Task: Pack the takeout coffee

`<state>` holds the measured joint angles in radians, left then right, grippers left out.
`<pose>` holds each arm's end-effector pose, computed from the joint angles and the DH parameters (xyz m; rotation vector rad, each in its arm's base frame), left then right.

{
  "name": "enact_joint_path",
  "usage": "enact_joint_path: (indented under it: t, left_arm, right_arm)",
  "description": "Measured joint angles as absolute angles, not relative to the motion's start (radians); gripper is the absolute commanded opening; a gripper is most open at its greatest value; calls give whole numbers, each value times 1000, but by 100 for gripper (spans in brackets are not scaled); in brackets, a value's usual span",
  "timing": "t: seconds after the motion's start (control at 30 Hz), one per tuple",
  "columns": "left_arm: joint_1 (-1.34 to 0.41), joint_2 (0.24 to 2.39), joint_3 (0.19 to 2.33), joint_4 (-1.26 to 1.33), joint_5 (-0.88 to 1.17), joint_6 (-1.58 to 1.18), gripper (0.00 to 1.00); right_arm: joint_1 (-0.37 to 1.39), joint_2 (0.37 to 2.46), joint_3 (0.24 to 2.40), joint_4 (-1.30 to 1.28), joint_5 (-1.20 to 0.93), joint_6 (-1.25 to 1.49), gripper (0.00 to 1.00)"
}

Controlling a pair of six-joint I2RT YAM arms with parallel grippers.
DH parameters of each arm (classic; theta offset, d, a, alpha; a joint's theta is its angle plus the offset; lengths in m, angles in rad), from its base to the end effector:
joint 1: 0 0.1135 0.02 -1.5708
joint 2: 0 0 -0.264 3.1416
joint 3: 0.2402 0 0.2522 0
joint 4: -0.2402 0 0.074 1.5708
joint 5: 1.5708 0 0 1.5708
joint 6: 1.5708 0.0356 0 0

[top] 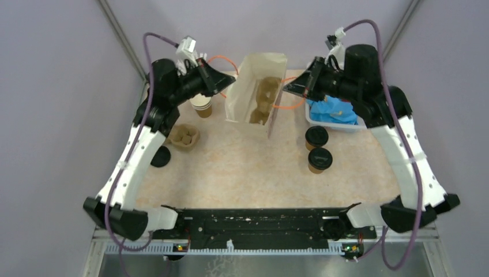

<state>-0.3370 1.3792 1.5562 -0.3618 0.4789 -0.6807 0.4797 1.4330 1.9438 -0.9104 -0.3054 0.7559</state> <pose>0.2816 -0.1160 0.4555 0.0530 1.8822 -1.1400 0.2324 0.1330 0.5051 0.0772 2.1210 1.0760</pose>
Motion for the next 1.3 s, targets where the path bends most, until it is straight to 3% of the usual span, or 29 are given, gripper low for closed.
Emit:
enact_joint_path:
  t: [0.13, 0.27, 0.53, 0.77, 0.93, 1.07, 1.23, 1.3]
  left_arm:
    - [-338, 1188, 1390, -155, 493, -677, 0]
    - [-345, 1136, 1277, -35, 506, -642, 0]
    - [-351, 1145, 1195, 1, 506, -556, 0]
    - [-356, 1089, 1198, -105, 356, -632, 0]
    - [-333, 1127, 1120, -262, 258, -761, 0]
    - [-324, 1291, 1130, -352, 301, -780, 0]
    - [-317, 1368, 1320, -395, 410, -786, 0]
    - [-318, 1351, 1386, -370, 422, -787, 0]
  right_arm:
    - [483, 1246, 1686, -721, -386, 728, 0]
    - [489, 1213, 1521, -591, -427, 682, 0]
    - [495, 1303, 1485, -548, -467, 646, 0]
    - [538, 1410, 1795, -725, -400, 663, 0]
    - [509, 1411, 1701, -883, -224, 688, 0]
    - [511, 1604, 1804, -1073, -88, 630, 0]
    - [601, 1876, 2385, -1311, -7, 558, 0]
    - [626, 1883, 2524, -1322, -15, 558, 0]
